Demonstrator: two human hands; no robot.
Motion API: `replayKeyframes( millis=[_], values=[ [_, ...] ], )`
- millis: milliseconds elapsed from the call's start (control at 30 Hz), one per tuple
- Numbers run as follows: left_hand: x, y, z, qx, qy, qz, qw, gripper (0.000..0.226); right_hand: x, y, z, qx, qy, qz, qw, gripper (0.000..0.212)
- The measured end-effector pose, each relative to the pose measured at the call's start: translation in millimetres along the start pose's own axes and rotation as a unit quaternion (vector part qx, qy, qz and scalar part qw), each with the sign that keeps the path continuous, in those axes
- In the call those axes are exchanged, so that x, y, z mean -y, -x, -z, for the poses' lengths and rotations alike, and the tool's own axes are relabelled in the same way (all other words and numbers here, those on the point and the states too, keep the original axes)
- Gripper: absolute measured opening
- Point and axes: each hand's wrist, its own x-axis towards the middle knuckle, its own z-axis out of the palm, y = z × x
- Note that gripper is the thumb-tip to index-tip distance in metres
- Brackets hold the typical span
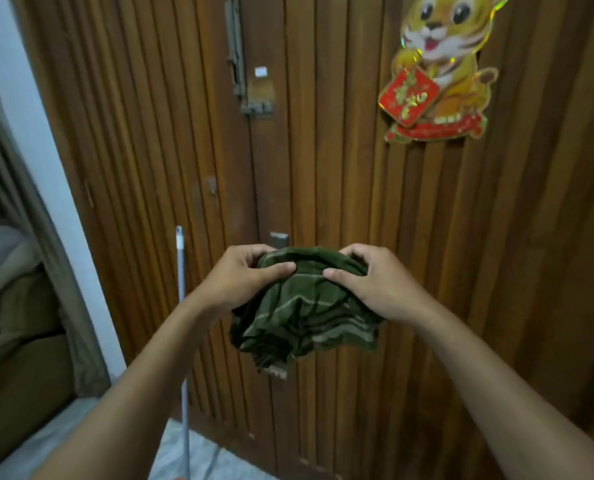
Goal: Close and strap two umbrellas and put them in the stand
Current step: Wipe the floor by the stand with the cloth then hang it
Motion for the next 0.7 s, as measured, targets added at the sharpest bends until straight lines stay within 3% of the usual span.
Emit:
replayKeyframes(
  millis=[200,333,500,700],
  values=[
    [-8.0,-21.7,81.7,-0.057,0.012,-0.030,0.998,0.019,51.6,-63.6,-43.2,-0.010,-0.011,0.114,0.993,0.028],
    [-4.3,-36.2,120.8,-0.079,0.018,-0.037,0.996,0.018,68.5,-98.1,-64.9,0.017,-0.010,0.170,0.985,0.021],
    [16.8,-70.8,159.4,-0.082,0.022,-0.044,0.995,0.019,59.4,-152.3,-90.5,0.012,-0.025,0.215,0.976,0.014],
    [60.1,-135.7,190.3,-0.062,0.026,-0.044,0.997,0.023,21.8,-232.6,-121.4,0.018,-0.027,0.239,0.971,0.028]
  ],
)
